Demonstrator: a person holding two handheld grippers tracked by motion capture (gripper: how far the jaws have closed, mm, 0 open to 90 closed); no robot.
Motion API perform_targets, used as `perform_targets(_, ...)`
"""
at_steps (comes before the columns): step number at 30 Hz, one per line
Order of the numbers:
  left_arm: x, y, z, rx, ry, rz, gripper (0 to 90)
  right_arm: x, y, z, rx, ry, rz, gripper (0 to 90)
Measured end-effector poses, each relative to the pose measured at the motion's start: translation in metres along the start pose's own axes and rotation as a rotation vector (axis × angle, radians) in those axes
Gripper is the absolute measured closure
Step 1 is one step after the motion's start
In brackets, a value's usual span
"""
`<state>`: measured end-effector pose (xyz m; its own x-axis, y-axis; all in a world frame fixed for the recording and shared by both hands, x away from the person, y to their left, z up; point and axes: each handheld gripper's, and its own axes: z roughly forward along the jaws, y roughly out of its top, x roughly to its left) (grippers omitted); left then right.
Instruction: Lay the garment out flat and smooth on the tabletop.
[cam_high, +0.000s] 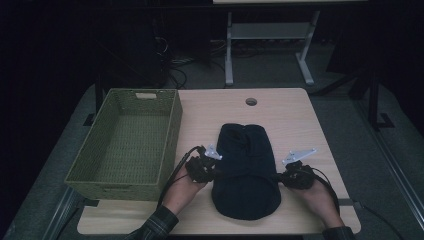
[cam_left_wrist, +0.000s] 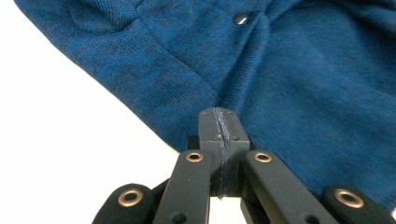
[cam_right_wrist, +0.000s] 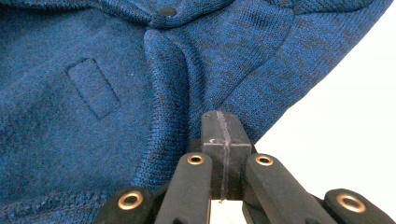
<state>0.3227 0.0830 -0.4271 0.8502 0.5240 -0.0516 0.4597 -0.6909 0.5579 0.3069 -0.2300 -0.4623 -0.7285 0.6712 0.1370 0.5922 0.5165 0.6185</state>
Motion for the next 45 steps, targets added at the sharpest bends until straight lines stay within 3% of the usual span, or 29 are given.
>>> perform_targets(2,0.002,0.001,0.007,0.013,0.018,0.000,89.8,0.000,0.000,0.000,-0.001,-0.001,-0.003,90.0)
perform_targets(8,0.008,-0.005,0.021,0.059,0.012,-0.013,89.8,-0.001,-0.001,0.000,-0.003,0.008,0.010,90.0)
perform_targets(12,0.003,-0.006,0.020,0.067,0.012,-0.003,89.9,0.001,-0.001,0.000,0.000,-0.010,-0.001,90.0)
perform_targets(16,-0.004,-0.012,0.016,0.072,-0.014,0.008,89.9,0.007,-0.001,-0.001,0.011,-0.025,-0.016,90.0)
perform_targets(28,-0.021,-0.023,0.010,0.072,-0.067,0.018,89.9,0.024,-0.023,-0.014,0.002,0.017,-0.026,90.0)
perform_targets(33,-0.018,-0.019,0.009,0.065,-0.072,0.013,89.8,0.025,-0.021,-0.018,-0.015,-0.007,-0.033,90.0)
perform_targets(38,-0.009,-0.006,0.009,0.031,-0.046,0.005,89.8,0.014,-0.010,-0.024,-0.067,-0.049,-0.020,90.0)
perform_targets(45,0.011,0.015,0.013,-0.007,0.029,-0.024,89.8,-0.014,0.019,-0.019,-0.116,-0.095,0.028,90.0)
